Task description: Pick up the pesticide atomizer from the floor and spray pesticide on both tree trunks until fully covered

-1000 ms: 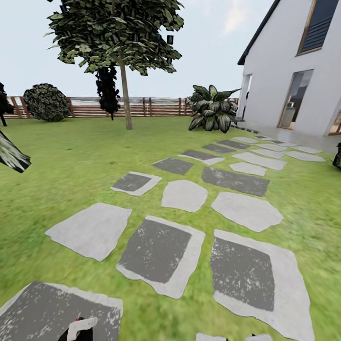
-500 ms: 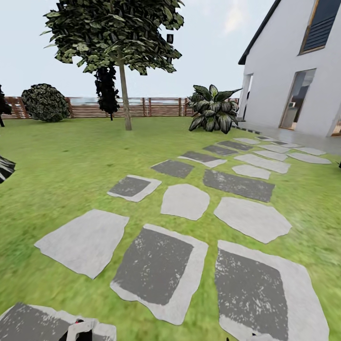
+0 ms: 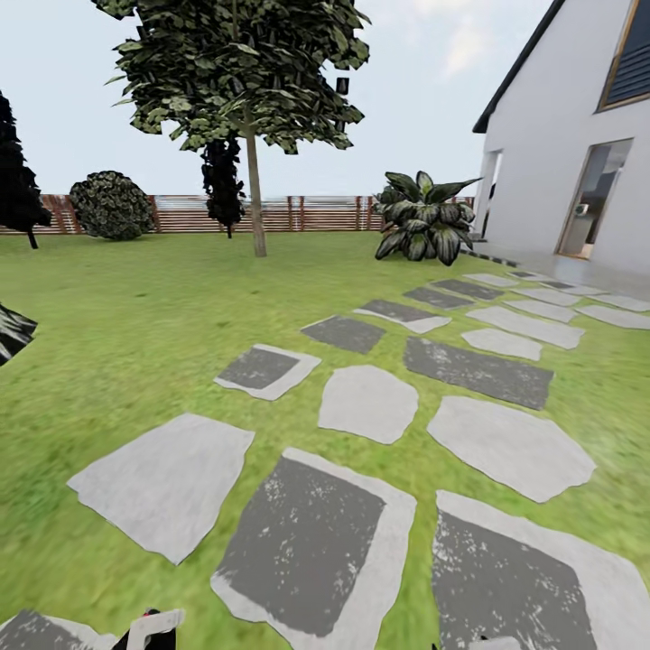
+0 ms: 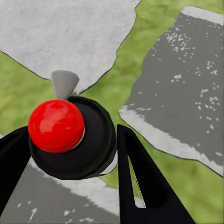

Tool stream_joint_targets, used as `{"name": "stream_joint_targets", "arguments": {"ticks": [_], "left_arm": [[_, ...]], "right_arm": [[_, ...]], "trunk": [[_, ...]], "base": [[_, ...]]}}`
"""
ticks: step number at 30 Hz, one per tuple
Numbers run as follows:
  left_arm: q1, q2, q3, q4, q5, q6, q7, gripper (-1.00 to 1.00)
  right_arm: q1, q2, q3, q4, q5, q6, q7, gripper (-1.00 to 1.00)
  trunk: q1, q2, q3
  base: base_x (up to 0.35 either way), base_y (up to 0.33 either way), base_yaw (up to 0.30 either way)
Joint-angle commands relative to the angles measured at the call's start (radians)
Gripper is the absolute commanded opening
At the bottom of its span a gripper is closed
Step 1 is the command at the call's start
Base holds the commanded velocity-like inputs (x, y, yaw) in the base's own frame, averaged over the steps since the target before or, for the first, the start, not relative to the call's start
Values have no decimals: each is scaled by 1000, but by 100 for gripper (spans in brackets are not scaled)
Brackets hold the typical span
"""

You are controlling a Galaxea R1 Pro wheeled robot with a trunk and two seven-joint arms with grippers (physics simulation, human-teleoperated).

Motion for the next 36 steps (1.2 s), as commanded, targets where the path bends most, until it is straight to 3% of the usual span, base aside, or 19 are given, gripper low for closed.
{"name": "stream_joint_targets", "arguments": {"ticks": [1, 36], "left_arm": [[0, 0, -1, 0, 0, 0, 0, -100], [0, 0, 0, 0, 1, 0, 0, -100]], "right_arm": [[0, 0, 0, 0, 0, 1, 0, 100], [0, 0, 0, 2, 0, 1, 0, 100]], "trunk": [[0, 0, 0], [0, 0, 0]], "base": [[339, 0, 18], [339, 0, 1]]}}
